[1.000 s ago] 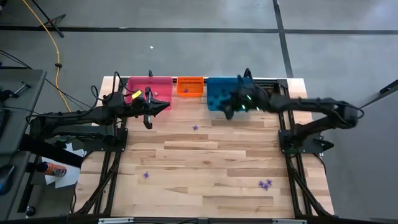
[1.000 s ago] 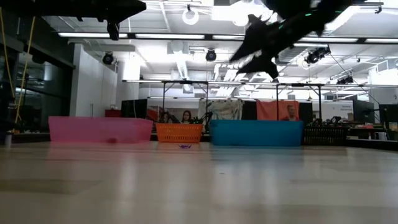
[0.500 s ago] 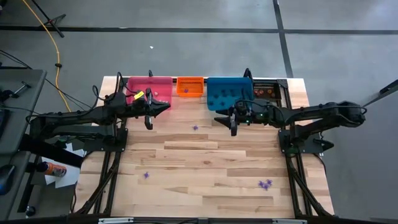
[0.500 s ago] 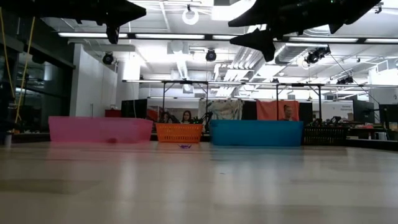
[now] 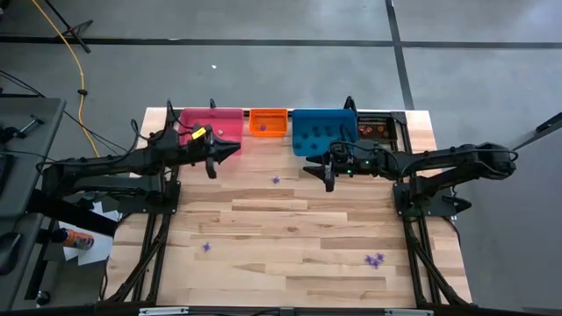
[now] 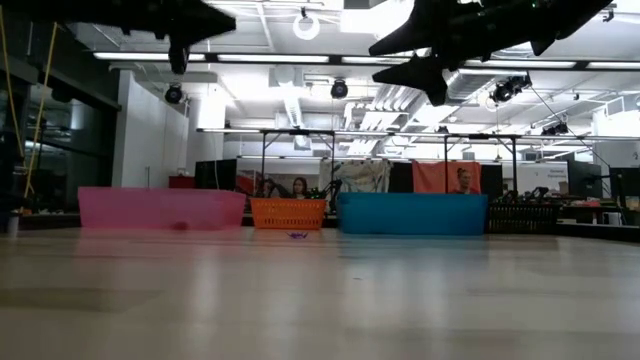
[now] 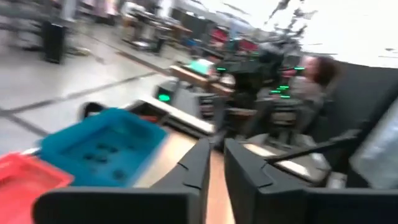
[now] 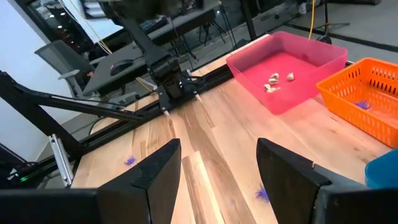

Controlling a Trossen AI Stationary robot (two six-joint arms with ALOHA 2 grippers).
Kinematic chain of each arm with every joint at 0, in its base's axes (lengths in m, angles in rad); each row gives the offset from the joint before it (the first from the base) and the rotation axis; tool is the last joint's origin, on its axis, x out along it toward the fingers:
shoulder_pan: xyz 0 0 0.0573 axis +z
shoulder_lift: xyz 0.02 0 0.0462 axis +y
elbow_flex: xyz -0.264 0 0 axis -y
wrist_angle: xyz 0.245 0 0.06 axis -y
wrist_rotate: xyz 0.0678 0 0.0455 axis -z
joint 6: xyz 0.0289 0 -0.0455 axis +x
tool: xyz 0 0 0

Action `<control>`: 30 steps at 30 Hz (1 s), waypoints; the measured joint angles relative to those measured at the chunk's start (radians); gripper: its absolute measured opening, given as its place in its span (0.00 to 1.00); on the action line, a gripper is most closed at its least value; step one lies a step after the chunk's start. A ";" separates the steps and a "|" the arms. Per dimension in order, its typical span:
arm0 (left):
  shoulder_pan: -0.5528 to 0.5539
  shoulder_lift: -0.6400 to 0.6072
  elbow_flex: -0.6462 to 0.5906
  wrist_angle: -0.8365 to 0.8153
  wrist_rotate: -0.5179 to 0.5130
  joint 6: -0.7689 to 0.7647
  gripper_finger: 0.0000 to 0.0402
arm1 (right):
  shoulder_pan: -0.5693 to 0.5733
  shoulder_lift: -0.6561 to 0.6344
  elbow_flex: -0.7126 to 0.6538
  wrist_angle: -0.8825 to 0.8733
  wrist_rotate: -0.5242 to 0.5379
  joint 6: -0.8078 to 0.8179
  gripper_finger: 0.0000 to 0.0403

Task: Sort Halloween decoration
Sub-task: Put the violet spider toy into the orange bin

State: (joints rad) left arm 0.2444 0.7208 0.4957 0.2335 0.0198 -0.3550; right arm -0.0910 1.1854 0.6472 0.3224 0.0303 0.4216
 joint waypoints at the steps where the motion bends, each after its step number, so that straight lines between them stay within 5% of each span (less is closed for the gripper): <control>1: -0.005 0.000 0.024 -0.020 0.030 -0.013 0.11 | 0.000 0.000 0.000 -0.002 0.000 0.005 0.51; 5: -0.071 0.007 0.154 -0.309 0.160 -0.071 0.23 | 0.000 0.000 0.000 -0.003 0.007 -0.001 0.51; 9: -0.252 0.038 0.262 -0.669 0.201 -0.162 0.33 | 0.000 0.000 0.000 -0.004 0.035 -0.003 0.51; 16: -0.734 0.169 0.271 -1.036 0.011 -0.486 0.37 | 0.000 0.000 0.000 -0.022 0.037 -0.004 0.51; 22: -1.023 0.383 0.271 -1.042 -0.203 -0.617 0.37 | 0.000 0.000 0.001 -0.062 0.089 -0.004 0.51; 30: -1.121 0.664 0.271 -1.004 -0.259 -0.617 0.37 | 0.000 0.000 0.001 -0.089 0.100 -0.004 0.51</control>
State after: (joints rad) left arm -0.8770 1.3849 0.7670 -0.7703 -0.2391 -0.9719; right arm -0.0914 1.1858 0.6479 0.2331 0.1307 0.4179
